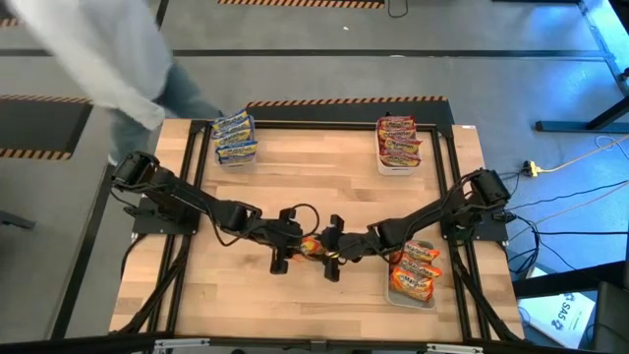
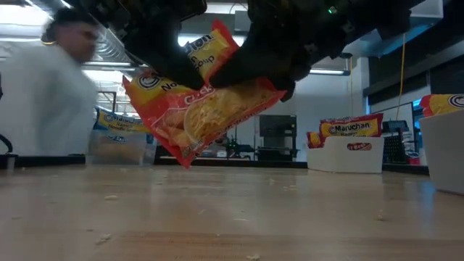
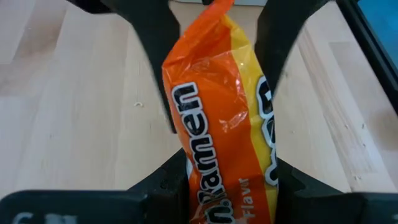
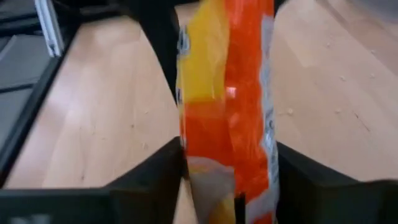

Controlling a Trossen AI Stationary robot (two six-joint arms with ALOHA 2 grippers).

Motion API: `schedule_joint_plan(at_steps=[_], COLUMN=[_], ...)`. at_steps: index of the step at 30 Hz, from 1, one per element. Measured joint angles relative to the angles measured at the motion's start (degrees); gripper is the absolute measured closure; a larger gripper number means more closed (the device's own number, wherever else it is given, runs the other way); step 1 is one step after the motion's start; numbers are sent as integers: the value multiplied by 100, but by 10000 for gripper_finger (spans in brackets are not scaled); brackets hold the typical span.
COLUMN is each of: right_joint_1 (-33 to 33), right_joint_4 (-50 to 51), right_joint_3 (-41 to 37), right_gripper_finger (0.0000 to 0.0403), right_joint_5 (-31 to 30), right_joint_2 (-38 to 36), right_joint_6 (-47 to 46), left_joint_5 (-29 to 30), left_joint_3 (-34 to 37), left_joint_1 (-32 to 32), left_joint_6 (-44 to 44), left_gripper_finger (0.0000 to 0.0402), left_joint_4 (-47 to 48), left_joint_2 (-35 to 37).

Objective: Sort Maruchan noodles
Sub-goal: Put the orange noodle pack into the gray bin

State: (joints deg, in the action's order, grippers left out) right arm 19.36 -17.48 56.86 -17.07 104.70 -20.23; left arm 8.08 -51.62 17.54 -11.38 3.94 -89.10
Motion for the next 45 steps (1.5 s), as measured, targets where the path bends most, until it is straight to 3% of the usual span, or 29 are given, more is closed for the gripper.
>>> schedule_joint_plan(at_steps=[4, 8, 14, 20, 26, 31, 37, 45], right_joint_1=[8, 22, 8, 21, 92, 181, 129, 119], right_joint_4=[39, 1, 63, 573, 947, 914, 238, 38], right_joint_3=[-2, -2, -2, -2, -12, -296, -533, -533], right_gripper_finger=[268, 315, 316, 314, 314, 313, 312, 310], right_joint_5=[26, 106, 43, 149, -57, -324, -486, -633], right_joint_2=[18, 18, 16, -224, -496, -559, -557, -766], right_joint_6=[53, 118, 153, 117, 114, 31, -30, 216], left_joint_5=[44, 62, 37, -405, 467, 841, 1064, 1143], left_joint_3=[0, 0, 0, -2, 278, 1354, 2399, 2651], left_joint_1=[-1, 7, -35, -69, 225, 477, 623, 652], left_joint_6=[42, -8, -308, -470, -611, -847, -1650, -1942], left_gripper_finger=[282, 253, 195, 189, 188, 192, 192, 192], left_joint_4=[-31, -65, -8, 549, 1389, 510, -821, -1166], left_joint_2=[-2, -4, 133, 885, 1918, 2643, 2939, 2909])
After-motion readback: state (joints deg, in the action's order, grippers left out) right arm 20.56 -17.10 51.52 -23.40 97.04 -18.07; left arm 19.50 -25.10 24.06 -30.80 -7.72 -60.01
